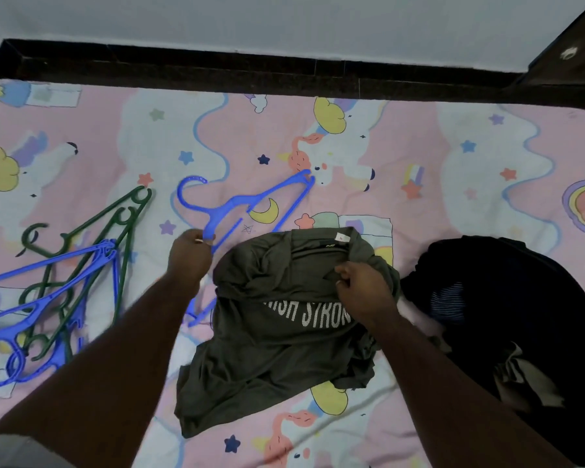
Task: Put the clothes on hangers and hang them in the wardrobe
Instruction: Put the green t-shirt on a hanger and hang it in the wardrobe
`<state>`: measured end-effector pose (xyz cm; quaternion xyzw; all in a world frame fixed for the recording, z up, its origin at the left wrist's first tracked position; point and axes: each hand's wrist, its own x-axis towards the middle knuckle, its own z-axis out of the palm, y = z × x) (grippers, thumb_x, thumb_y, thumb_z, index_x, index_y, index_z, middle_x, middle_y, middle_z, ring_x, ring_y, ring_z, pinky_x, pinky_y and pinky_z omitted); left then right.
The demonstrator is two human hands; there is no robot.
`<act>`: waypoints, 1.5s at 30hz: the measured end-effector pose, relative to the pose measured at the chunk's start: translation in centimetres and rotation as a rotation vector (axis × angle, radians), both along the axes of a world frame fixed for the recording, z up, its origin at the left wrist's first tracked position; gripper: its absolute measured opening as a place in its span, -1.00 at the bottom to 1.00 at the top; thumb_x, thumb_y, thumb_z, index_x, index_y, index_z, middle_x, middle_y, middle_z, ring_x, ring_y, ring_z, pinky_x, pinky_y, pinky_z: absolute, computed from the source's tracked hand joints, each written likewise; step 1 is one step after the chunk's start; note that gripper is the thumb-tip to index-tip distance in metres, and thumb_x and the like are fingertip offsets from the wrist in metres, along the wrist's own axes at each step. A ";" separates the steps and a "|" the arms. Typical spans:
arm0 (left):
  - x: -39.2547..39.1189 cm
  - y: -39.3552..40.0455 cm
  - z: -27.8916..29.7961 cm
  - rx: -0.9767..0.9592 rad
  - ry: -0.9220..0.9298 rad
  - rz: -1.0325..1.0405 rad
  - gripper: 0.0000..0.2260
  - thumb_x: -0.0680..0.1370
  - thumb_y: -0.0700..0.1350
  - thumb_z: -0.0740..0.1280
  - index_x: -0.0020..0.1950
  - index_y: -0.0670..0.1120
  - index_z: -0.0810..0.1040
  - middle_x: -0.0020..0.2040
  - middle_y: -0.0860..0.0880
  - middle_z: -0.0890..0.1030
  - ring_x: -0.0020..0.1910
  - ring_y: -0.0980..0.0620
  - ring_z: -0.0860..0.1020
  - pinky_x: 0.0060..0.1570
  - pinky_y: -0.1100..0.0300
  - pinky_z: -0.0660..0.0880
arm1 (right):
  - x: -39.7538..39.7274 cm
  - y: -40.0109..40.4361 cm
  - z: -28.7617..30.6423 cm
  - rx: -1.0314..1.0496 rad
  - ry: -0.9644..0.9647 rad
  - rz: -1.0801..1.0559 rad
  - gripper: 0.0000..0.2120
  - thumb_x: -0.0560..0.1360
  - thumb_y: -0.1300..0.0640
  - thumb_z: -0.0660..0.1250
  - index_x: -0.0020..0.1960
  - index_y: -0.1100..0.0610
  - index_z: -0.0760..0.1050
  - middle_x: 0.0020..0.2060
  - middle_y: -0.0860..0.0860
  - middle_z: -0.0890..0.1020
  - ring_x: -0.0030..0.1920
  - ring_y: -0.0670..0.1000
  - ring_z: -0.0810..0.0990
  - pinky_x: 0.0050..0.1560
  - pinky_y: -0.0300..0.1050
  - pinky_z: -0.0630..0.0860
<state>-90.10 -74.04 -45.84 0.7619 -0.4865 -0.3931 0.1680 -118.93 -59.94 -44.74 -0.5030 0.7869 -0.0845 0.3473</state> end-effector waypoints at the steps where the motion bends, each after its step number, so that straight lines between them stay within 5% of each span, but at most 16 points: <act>1: 0.2 -0.4 0.8 -0.059 -0.019 -0.044 -0.87 0.58 -0.18 0.30 0.05 -0.07 0.63 -0.01 -0.19 0.68 -0.04 -0.19 0.64 0.11 -0.08 0.56 | -0.1 0.3 0.2 0.000 0.000 -0.017 -0.67 0.53 0.21 0.28 0.27 0.14 0.58 0.15 0.10 0.64 0.17 0.09 0.60 0.23 -0.05 0.50; 6: -0.1 -1.7 6.4 -0.403 -0.095 -0.210 -0.79 0.61 -0.21 0.20 0.15 -0.10 0.59 -0.03 -0.14 0.64 -0.03 -0.18 0.57 -0.01 0.08 0.42 | -0.5 1.1 1.4 -0.007 -0.007 -0.163 -0.67 0.52 0.23 0.26 0.25 0.16 0.59 0.16 0.09 0.66 0.19 0.10 0.60 0.23 -0.08 0.49; 11: -0.9 -2.7 9.4 -0.685 -0.111 -0.226 -0.76 0.63 -0.24 0.20 0.22 -0.21 0.59 0.10 -0.20 0.63 0.11 -0.15 0.54 0.10 0.23 0.33 | -0.7 1.5 2.1 -0.034 0.024 -0.298 -0.69 0.53 0.23 0.26 0.23 0.13 0.61 0.16 0.06 0.67 0.20 0.09 0.59 0.21 -0.12 0.46; 18: -1.5 -1.6 8.4 -0.704 -0.244 -0.489 -0.75 0.61 -0.24 0.22 0.20 -0.16 0.63 0.02 -0.19 0.65 0.04 -0.24 0.59 0.02 -0.01 0.46 | -0.3 0.8 2.0 -0.066 0.032 -0.385 -0.80 0.51 0.16 0.31 0.10 0.10 0.61 0.10 0.08 0.66 0.16 0.16 0.59 0.20 -0.02 0.51; 25: -2.1 -0.2 5.9 -0.636 -0.283 -0.512 -0.76 0.60 -0.24 0.22 0.16 -0.10 0.64 -0.05 -0.15 0.65 -0.04 -0.25 0.59 -0.05 -0.09 0.49 | -0.7 -1.8 0.8 0.006 0.119 -0.290 -0.76 0.51 -0.02 0.39 0.10 0.09 0.52 0.01 0.07 0.65 0.08 0.15 0.59 0.07 -0.06 0.44; 29: -2.5 0.1 4.7 -0.624 -0.276 -0.508 -0.75 0.60 -0.22 0.21 0.17 -0.11 0.64 -0.03 -0.15 0.66 -0.04 -0.23 0.61 -0.05 -0.09 0.50 | -1.8 -2.2 -0.5 0.078 0.159 -0.258 -0.77 0.53 0.05 0.31 0.13 0.14 0.47 0.05 0.12 0.59 0.11 0.21 0.58 0.09 0.02 0.48; 37: -2.3 0.8 3.8 -0.603 -0.283 -0.527 -0.73 0.58 -0.19 0.18 0.15 -0.14 0.63 -0.04 -0.15 0.66 -0.02 -0.22 0.60 -0.06 -0.06 0.49 | -4.2 -2.0 0.0 -0.036 0.075 -0.639 -0.75 0.52 0.14 0.28 0.18 0.16 0.54 0.12 0.15 0.62 0.12 0.21 0.56 0.03 -0.07 0.44; 45: -2.4 1.4 3.6 -0.542 -0.219 -0.503 -0.74 0.59 -0.23 0.20 0.19 -0.17 0.62 0.03 -0.16 0.66 0.03 -0.20 0.60 0.04 -0.02 0.48 | -3.6 -2.9 -0.4 -0.064 0.168 -0.340 -0.76 0.53 0.02 0.35 0.16 0.09 0.53 0.16 0.08 0.47 0.05 0.14 0.56 -0.01 -0.04 0.45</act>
